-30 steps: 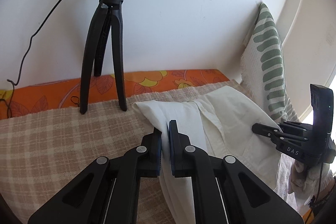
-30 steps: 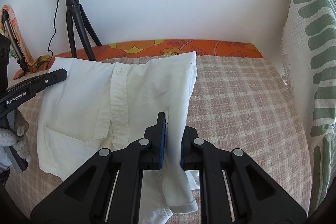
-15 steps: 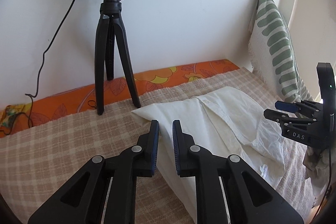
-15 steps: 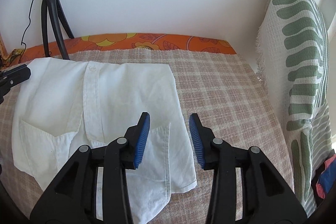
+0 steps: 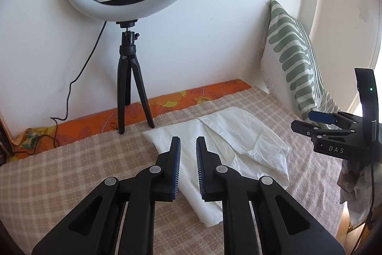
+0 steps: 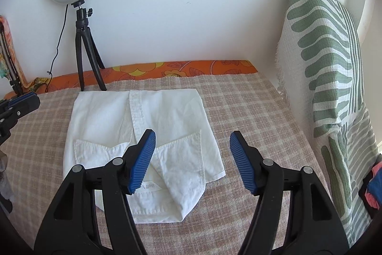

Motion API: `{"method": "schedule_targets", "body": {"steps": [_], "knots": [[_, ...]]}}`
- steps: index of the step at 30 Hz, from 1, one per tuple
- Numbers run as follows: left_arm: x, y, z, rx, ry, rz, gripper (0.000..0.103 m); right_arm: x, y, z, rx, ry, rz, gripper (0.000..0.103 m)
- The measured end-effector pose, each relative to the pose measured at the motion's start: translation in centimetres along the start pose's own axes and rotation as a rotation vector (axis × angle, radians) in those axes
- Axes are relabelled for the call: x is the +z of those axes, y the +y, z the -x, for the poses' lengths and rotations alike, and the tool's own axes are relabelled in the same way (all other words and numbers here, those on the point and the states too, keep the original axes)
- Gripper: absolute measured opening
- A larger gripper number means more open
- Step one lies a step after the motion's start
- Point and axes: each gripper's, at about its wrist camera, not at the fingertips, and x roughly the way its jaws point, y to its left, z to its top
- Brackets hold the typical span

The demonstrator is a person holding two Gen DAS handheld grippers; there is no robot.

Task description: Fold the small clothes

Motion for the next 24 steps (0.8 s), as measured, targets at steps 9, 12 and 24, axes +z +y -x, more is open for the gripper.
{"method": "schedule_targets", "body": {"steps": [9,12,24], "knots": [[-1.7,-0.6,7.9,0.024,-0.082,0.005,0.073,-2.6,3.4,8.6,0.006,-0.095,0.016,0.088],[-2.5,-0.8,10.1,0.022,-0.093,-0.016,0.073,-4.1,4.6,10.8,0.004,-0.114,0.006,0.089],[-8.0,-0.7,16.5,0.058,-0.103,-0.045,0.084,-9.6,9.6,16.4,0.017,-0.195,-0.002,0.103]]}}
